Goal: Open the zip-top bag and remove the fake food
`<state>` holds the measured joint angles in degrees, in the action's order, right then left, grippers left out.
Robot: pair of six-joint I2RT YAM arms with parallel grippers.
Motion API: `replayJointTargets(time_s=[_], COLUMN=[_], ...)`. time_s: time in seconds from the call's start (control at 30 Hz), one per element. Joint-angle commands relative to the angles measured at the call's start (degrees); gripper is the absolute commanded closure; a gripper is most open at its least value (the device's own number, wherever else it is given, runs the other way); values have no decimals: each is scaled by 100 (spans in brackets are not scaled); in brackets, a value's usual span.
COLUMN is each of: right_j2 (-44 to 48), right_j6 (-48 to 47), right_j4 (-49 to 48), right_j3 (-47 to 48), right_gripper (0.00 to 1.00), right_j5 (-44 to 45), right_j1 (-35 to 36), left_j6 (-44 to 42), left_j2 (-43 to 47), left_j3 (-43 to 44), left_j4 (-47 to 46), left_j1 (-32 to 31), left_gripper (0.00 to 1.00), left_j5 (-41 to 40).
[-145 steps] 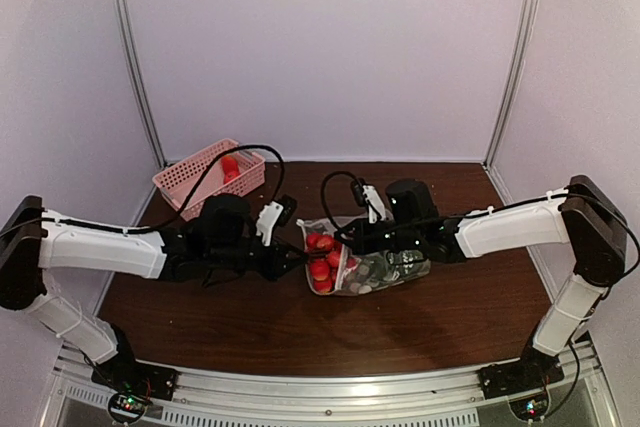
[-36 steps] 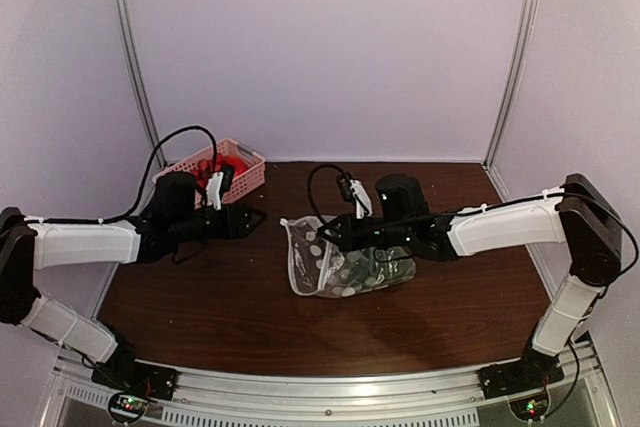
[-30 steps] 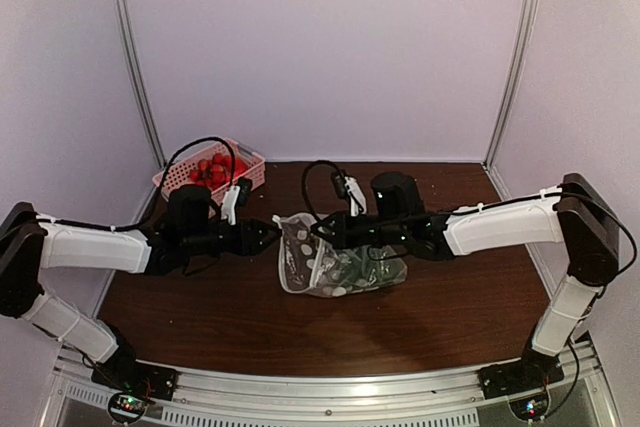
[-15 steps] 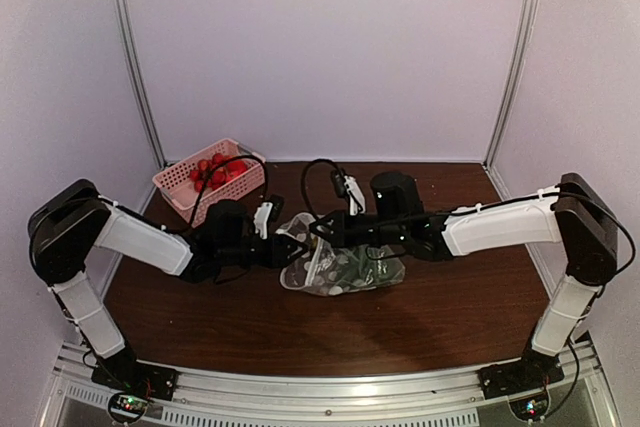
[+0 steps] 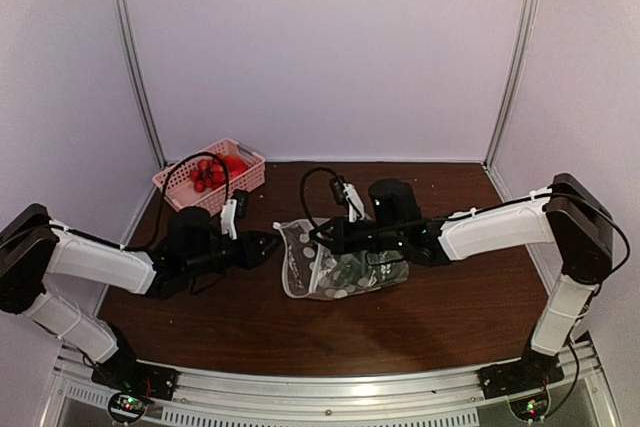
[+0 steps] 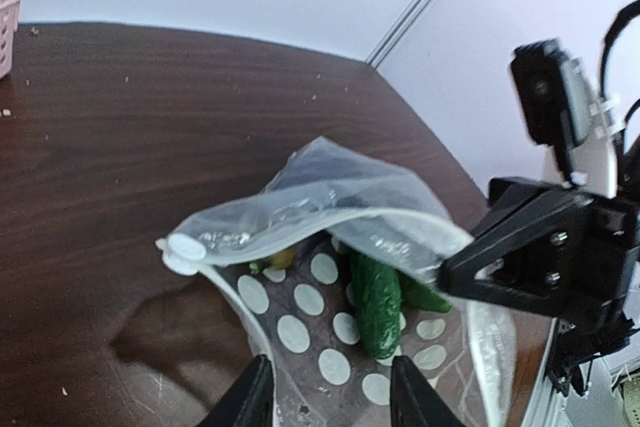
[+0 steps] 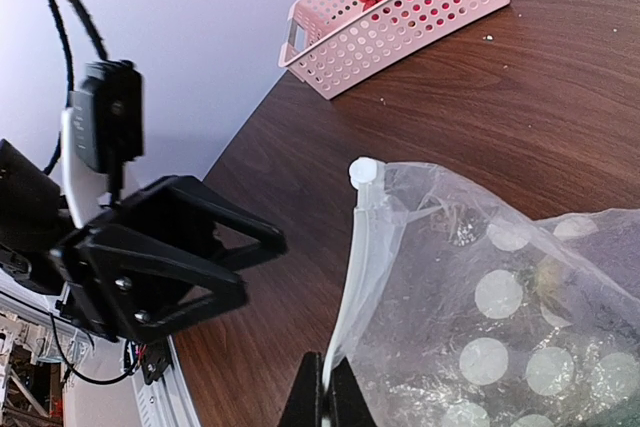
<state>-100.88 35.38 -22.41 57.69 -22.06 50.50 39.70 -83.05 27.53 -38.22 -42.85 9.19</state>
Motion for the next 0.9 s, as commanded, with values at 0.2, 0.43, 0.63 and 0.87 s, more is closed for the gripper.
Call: replayJointTargets(time_s=[0.2, 0.43, 0.63, 0.87], right_j2=[-217, -114, -72, -51], right_j6=[187, 106, 165, 219], right_j4=[-273, -144, -162, -197], right_j3=[74, 73, 41, 4], right_gripper=[100, 100, 100, 100], right_j5=[-119, -55, -85, -58], right_j1=[39, 47, 47, 56], left_j6=[-650, -1005, -892, -1487], left_j2=[-276, -1534, -2315, -3083], left_j3=[120, 808, 1050, 1102], left_j4=[-367, -710, -1312, -2266], left_j1=[-232, -728, -756, -897], left_gripper=[60, 61, 59, 50], left_j5=[423, 495, 451, 798])
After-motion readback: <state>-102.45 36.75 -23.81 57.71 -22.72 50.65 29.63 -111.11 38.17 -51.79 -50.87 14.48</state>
